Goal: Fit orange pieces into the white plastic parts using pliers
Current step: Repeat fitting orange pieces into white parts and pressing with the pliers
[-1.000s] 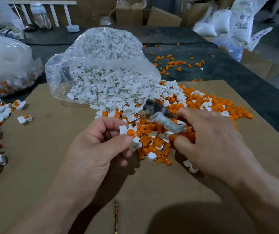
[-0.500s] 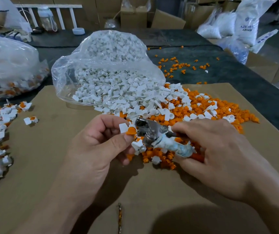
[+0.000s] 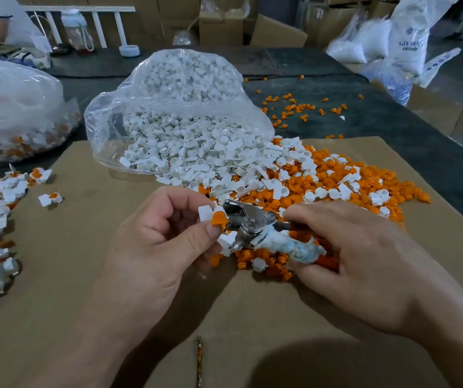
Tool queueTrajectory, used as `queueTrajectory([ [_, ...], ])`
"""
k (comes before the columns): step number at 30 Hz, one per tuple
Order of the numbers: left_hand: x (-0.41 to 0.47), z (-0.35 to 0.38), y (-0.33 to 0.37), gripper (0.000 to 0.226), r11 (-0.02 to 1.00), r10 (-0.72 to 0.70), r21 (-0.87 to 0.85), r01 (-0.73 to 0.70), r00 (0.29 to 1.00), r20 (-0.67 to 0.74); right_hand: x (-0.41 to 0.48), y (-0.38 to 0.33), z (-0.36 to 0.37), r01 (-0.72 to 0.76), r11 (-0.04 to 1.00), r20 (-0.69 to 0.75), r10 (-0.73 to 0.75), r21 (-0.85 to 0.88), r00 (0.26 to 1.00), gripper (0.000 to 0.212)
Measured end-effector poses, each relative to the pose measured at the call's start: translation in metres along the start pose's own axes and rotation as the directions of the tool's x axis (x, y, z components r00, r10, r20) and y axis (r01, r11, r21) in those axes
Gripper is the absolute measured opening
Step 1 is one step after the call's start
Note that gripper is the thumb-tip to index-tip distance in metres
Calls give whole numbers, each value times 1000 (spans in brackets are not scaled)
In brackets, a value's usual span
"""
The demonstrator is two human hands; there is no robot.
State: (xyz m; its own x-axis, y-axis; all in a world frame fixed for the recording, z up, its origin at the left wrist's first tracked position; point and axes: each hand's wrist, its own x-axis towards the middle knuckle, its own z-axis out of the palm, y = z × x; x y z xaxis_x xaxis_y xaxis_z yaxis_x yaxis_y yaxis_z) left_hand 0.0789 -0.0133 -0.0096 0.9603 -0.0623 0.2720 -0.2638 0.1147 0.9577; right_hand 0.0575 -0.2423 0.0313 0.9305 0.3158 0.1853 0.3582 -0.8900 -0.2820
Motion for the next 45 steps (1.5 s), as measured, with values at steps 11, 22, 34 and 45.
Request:
queueTrajectory([
  [11, -1, -3, -1, 25, 999, 27, 17, -27, 999, 21, 2, 5, 2, 13, 1000, 40, -13, 21, 999, 61],
  [22, -1, -4, -6, 20, 999, 30, 38, -32, 998, 47, 2, 0, 2, 0, 999, 44, -2, 46, 999, 62],
  [34, -3, -3, -6, 13, 999, 43, 7, -44, 995, 87, 3, -8, -4, -26, 993, 83, 36, -118, 996, 48],
  [45, -3, -3, -1, 9, 999, 38, -40, -35, 996, 83, 1, -12, -6, -30, 995, 54, 35, -92, 998, 39],
])
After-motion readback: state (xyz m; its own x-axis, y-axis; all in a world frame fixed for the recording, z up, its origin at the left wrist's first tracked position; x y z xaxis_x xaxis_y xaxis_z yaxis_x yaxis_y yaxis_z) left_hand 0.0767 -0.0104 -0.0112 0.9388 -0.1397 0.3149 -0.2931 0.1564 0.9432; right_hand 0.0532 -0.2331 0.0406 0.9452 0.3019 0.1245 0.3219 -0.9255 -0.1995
